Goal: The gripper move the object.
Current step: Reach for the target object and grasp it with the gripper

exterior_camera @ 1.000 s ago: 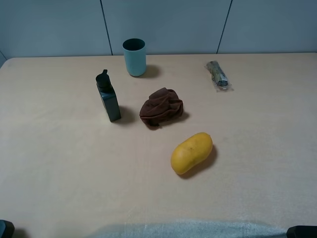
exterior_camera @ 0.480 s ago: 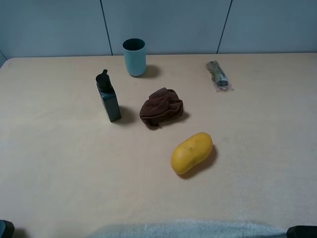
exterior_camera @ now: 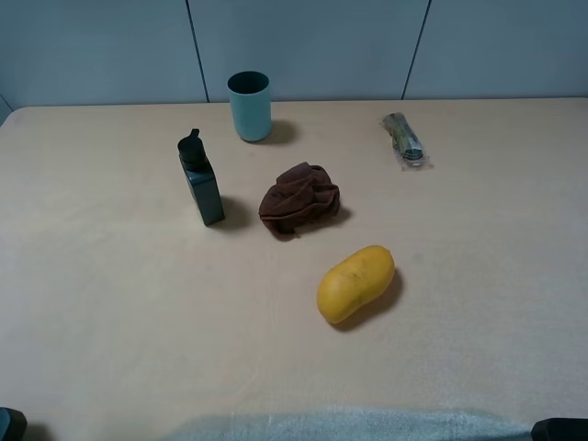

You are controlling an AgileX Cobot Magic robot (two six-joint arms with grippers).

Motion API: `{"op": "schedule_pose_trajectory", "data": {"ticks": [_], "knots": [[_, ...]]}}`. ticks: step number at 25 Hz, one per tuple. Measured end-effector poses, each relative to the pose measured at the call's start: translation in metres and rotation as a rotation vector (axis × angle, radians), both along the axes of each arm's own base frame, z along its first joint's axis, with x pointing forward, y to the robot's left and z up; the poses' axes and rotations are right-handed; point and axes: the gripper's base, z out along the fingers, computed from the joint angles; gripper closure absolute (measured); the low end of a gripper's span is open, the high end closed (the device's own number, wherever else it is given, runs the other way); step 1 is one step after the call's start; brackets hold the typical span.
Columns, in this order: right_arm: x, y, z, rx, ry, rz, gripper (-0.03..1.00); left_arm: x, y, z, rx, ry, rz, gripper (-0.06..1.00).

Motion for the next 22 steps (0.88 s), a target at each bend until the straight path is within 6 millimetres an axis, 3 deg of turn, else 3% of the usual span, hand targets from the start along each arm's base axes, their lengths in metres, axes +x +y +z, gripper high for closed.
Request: {"op": "schedule_pose_trajectory", "data": {"ticks": [9, 22], "knots": [[0.05, 0.009, 0.015, -0.078, 0.126, 0.183, 0.27, 0.0, 0.0, 0.0, 0.0, 0.0, 0.0, 0.02], [0.103, 0.018, -0.001, -0.167, 0.253, 0.417, 0.27, 0.0, 0.0, 0.0, 0.0, 0.0, 0.0, 0.02]]}}
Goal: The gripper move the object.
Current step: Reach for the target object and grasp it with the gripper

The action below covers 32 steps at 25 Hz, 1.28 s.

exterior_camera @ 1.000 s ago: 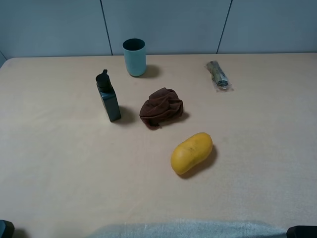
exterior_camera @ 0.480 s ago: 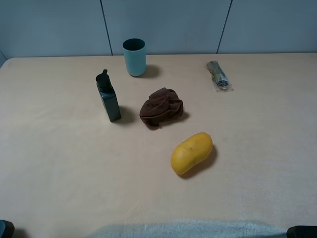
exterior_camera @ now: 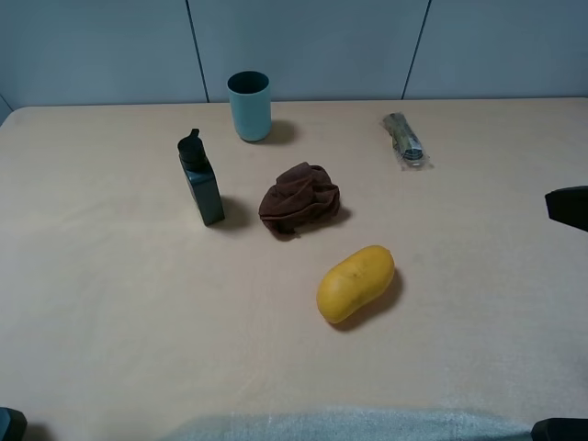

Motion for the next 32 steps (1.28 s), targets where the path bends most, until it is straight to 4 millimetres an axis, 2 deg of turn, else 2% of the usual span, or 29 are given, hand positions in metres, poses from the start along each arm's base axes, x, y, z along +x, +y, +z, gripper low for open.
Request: {"op": "schedule_pose_trajectory", "data": {"ticks": [8, 12, 18, 23, 32], "knots": [[0.024, 0.001, -0.019, -0.098, 0.098, 0.145, 0.27, 0.0, 0.0, 0.0, 0.0, 0.0, 0.0, 0.02], [0.035, 0.01, -0.027, -0.155, 0.099, 0.268, 0.27, 0.0, 0.0, 0.0, 0.0, 0.0, 0.0, 0.02], [0.052, 0.038, -0.044, -0.23, 0.088, 0.468, 0.27, 0.0, 0.0, 0.0, 0.0, 0.0, 0.0, 0.02], [0.066, 0.063, -0.067, -0.315, 0.107, 0.621, 0.27, 0.0, 0.0, 0.0, 0.008, 0.001, -0.004, 0.02], [0.073, 0.102, -0.111, -0.418, 0.154, 0.865, 0.27, 0.0, 0.0, 0.0, 0.023, -0.001, -0.012, 0.02]]}}
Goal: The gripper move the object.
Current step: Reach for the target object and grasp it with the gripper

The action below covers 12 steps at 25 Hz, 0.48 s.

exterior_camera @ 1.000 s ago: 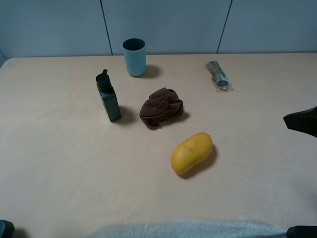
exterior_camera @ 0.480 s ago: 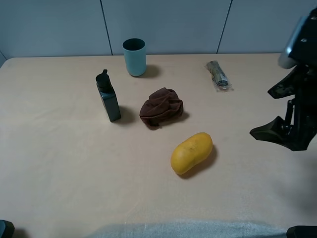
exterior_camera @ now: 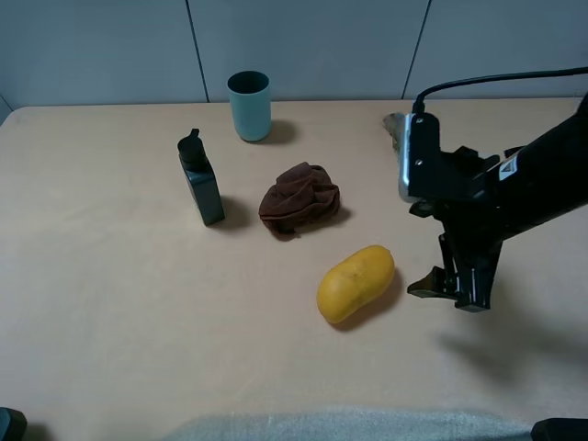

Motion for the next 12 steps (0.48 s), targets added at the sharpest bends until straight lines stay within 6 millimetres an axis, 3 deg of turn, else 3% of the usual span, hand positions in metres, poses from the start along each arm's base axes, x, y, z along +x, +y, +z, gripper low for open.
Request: {"op": "schedule_pose_trajectory", "data": {"ticks": [5, 12], "knots": [[-0.002, 0.013, -0.015, -0.055, -0.004, 0.166, 0.27, 0.0, 0.0, 0.0, 0.0, 0.0, 0.0, 0.02], [0.002, 0.016, -0.025, -0.083, -0.037, 0.247, 0.27, 0.0, 0.0, 0.0, 0.001, 0.0, -0.001, 0.02]]}}
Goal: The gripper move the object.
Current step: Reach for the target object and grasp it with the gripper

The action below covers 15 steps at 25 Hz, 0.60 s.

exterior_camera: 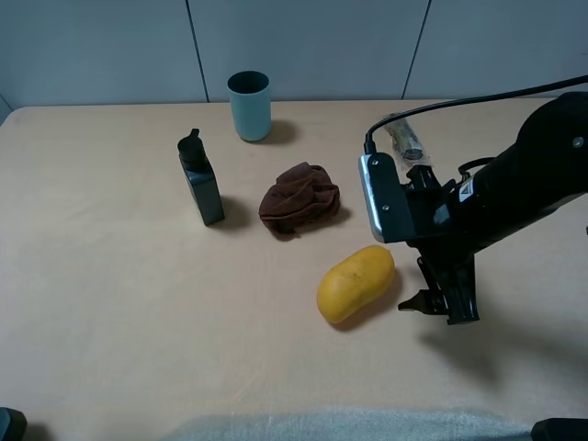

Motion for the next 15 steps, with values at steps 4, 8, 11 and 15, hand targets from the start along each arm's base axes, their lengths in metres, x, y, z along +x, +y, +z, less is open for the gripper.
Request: {"op": "schedule_pose_trajectory", "data": {"ticks": [4, 8, 11, 15], "knots": [[0.003, 0.001, -0.005, -0.014, -0.012, 0.038, 0.27, 0.0, 0.0, 0.0, 0.0, 0.0, 0.0, 0.02], [0.011, 0.007, -0.008, -0.024, -0.013, 0.066, 0.27, 0.0, 0.0, 0.0, 0.0, 0.0, 0.0, 0.02], [0.019, 0.013, -0.011, -0.036, 0.004, 0.09, 0.27, 0.0, 0.0, 0.0, 0.0, 0.0, 0.0, 0.02], [0.028, 0.021, -0.017, -0.052, 0.047, 0.129, 0.27, 0.0, 0.0, 0.0, 0.0, 0.0, 0.0, 0.02]]}}
